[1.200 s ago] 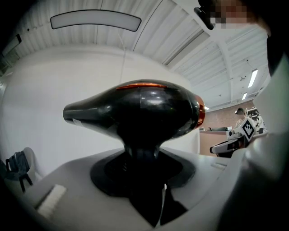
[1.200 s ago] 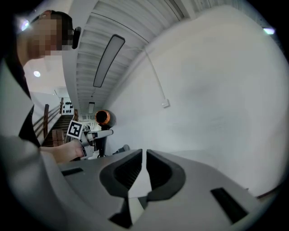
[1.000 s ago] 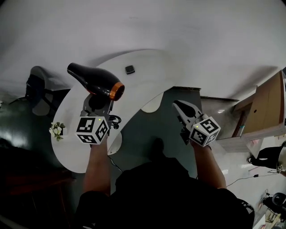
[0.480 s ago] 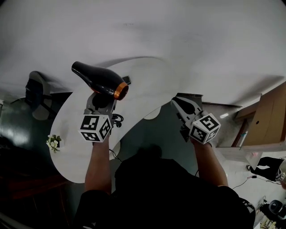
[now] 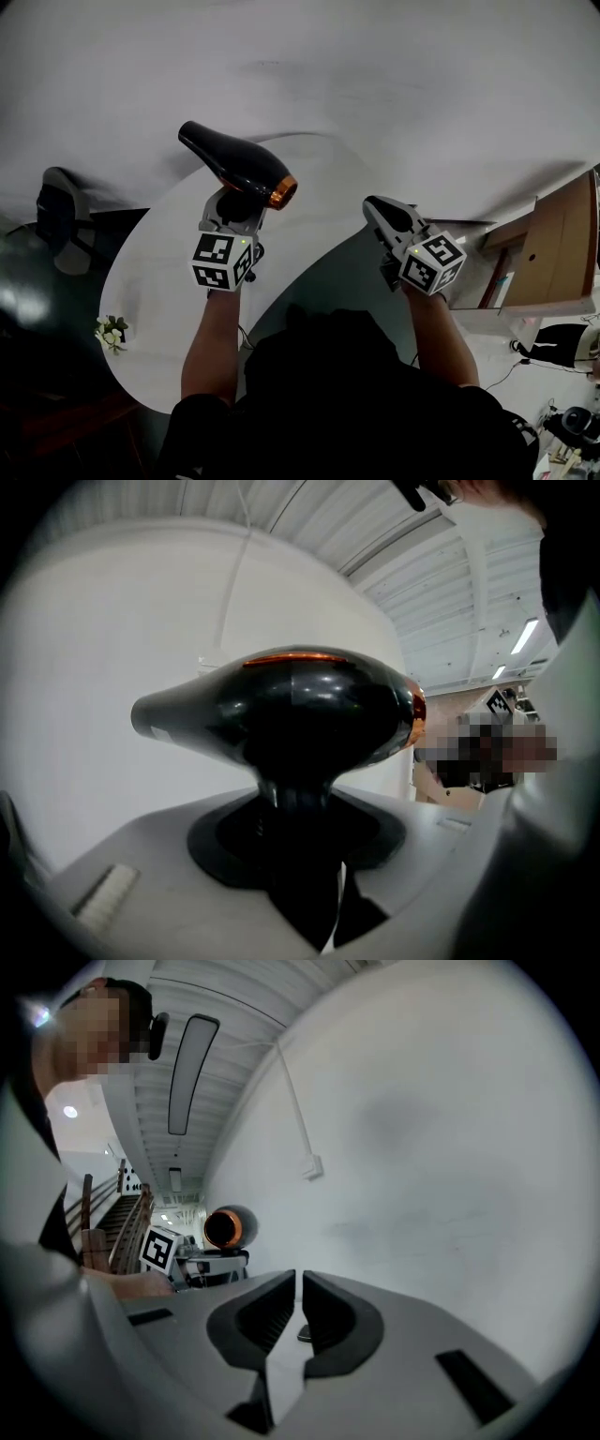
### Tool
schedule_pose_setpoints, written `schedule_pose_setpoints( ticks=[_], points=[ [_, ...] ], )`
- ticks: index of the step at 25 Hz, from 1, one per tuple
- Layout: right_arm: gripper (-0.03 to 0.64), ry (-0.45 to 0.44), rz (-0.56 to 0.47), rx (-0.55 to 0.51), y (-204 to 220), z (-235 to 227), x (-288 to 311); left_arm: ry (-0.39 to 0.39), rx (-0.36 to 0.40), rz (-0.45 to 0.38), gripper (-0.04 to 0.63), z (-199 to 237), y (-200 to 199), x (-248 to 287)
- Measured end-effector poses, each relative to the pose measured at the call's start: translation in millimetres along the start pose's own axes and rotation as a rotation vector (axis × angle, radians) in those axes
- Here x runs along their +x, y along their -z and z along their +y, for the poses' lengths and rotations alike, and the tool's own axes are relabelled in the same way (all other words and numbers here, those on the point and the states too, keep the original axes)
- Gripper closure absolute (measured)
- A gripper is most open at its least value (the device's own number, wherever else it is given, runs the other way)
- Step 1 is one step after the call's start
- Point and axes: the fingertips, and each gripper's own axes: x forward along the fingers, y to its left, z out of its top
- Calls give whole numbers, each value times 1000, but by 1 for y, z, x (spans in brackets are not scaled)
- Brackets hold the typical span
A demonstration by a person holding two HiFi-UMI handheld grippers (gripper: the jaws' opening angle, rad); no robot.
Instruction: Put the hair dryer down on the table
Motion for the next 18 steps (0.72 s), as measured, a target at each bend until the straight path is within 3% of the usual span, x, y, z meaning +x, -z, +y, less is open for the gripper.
schedule_pose_setpoints(
  ticks=[8,18],
  points=[
    [604,19,39,15,5,-20,20,113,15,110,420,-11,40,67],
    [604,33,87,18,22,-89,38,194,7,334,420,-34,115,158]
  ],
)
